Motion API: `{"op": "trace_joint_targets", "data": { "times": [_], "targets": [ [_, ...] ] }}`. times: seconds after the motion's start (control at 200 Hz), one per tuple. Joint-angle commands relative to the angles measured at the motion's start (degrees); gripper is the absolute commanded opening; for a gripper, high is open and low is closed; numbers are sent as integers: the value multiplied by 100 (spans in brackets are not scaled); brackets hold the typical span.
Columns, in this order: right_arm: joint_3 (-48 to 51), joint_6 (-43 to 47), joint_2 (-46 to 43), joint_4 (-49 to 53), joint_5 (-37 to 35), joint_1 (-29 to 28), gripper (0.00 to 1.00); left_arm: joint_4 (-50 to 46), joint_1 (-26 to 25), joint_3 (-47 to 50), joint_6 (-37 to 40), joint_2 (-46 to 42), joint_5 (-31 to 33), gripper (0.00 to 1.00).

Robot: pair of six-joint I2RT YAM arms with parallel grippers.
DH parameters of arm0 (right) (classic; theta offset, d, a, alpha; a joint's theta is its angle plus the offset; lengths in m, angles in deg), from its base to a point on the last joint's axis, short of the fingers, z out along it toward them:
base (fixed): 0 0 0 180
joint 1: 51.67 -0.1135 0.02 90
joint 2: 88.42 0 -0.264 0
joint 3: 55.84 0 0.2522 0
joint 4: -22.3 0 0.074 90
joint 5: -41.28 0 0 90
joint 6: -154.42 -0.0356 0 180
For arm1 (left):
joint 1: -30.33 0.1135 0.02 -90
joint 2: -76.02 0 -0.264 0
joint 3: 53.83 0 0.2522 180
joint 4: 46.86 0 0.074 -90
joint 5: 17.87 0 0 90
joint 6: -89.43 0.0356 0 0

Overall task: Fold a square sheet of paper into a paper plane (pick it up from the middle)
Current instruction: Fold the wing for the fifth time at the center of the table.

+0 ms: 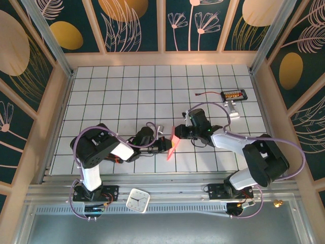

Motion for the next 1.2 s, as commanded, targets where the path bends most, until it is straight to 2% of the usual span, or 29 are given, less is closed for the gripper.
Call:
{"op": "trace_joint_targets", "data": {
  "times": [0.0, 0.305, 0.51, 0.6, 0.761, 0.861, 0.976, 1.006, 1.196],
  "targets": [
    [-97, -33, 135, -304, 24, -51, 15, 225, 59, 118, -156, 134, -61, 0],
    [-245, 91, 444, -371, 146, -92, 14, 316, 68, 282, -283, 110, 80, 0],
    [-259, 102, 271, -331, 85, -69, 14, 604, 73, 421, -303, 21, 107, 0],
    [-197, -5, 65, -281, -45, 15, 21, 796, 71, 500, -325, -10, 137, 0],
    [-208, -398, -148, 60, -700, 244, 32, 1362, 79, 696, -408, -173, 185, 0],
    [-256, -409, -182, 248, -1087, 284, 32, 1554, 87, 738, -390, -299, 220, 0],
    [-212, -370, -305, 218, -1053, 282, 33, 1939, 86, 801, -434, -338, 230, 0],
    [-204, -338, -333, 217, -1053, 455, 33, 1982, 86, 759, -405, -319, 178, 0],
    [-137, -229, -602, 264, -990, 702, 33, 1492, 78, 258, 5, -120, -192, 0]
  ]
}}
